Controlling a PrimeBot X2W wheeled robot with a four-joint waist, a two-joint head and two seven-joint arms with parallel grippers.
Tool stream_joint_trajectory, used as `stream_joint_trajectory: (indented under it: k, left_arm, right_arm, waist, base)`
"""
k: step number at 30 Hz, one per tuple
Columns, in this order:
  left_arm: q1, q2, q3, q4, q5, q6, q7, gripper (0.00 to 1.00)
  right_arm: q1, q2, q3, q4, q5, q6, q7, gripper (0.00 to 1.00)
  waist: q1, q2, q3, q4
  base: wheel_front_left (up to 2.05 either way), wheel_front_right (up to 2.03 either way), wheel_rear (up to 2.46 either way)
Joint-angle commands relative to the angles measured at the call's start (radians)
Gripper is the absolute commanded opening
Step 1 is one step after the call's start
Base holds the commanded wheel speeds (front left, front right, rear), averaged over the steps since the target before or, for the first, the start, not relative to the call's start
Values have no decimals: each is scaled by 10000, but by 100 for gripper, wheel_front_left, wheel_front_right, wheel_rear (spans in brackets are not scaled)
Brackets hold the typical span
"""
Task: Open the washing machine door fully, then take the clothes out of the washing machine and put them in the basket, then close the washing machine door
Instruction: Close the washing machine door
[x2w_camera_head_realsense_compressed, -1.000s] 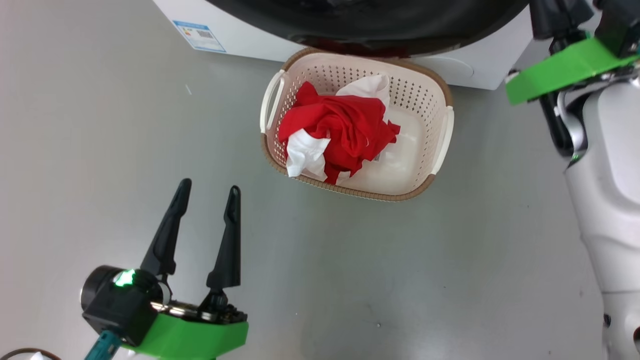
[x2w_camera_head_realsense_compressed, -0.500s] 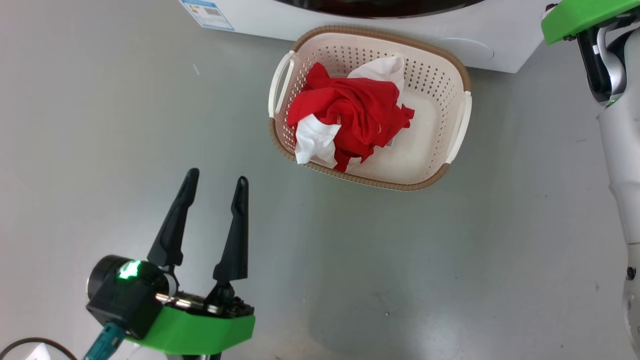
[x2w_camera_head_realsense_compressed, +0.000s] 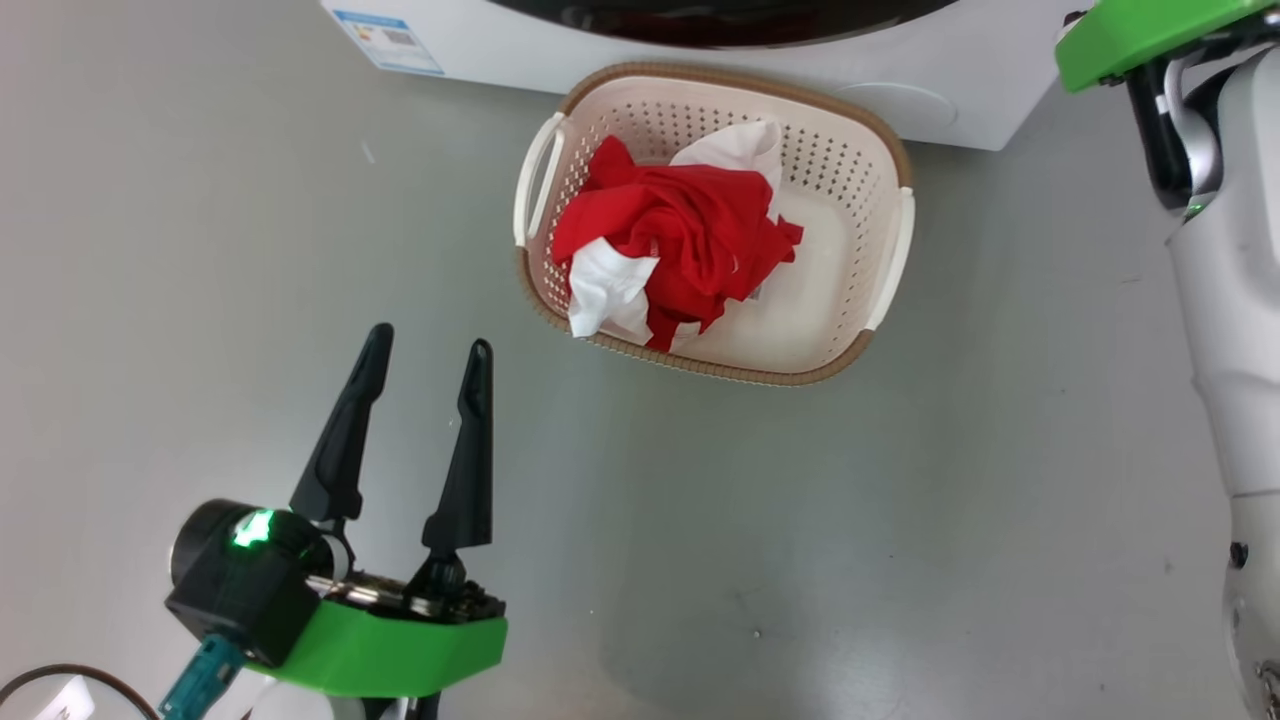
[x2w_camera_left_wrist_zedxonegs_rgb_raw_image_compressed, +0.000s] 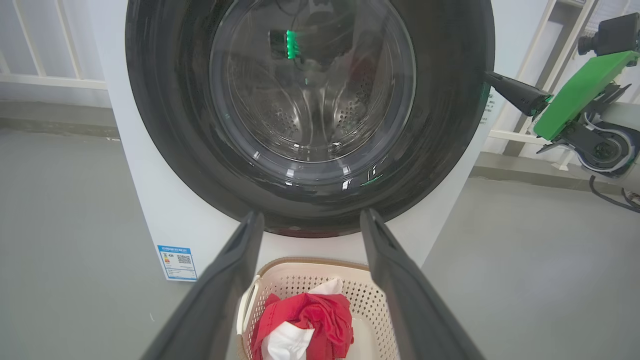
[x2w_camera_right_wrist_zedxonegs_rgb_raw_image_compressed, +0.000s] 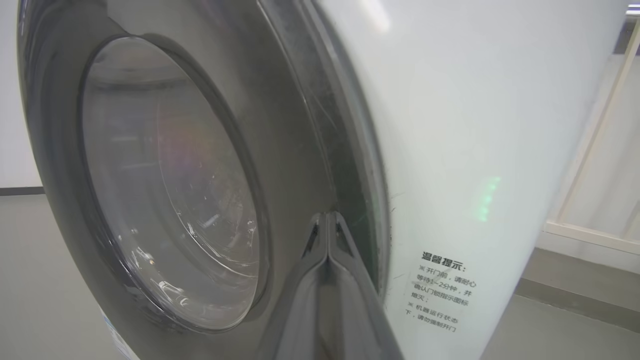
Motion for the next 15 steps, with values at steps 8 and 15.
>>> stream_joint_trajectory:
  k: [8, 15]
  left_arm:
    - [-31, 103, 445, -209, -299, 133, -78, 100]
    - [113, 103, 610, -53, -287, 201, -78, 100]
  right_arm:
    - [1523, 637, 742, -1063, 334, -48, 22, 97]
    - [3183, 878, 1449, -2016, 453, -48, 22, 100]
  waist:
    - [0, -1, -514, -645]
    - [0, -1, -1076, -1239]
  base:
    - [0, 0, 0]
    - [0, 0, 0]
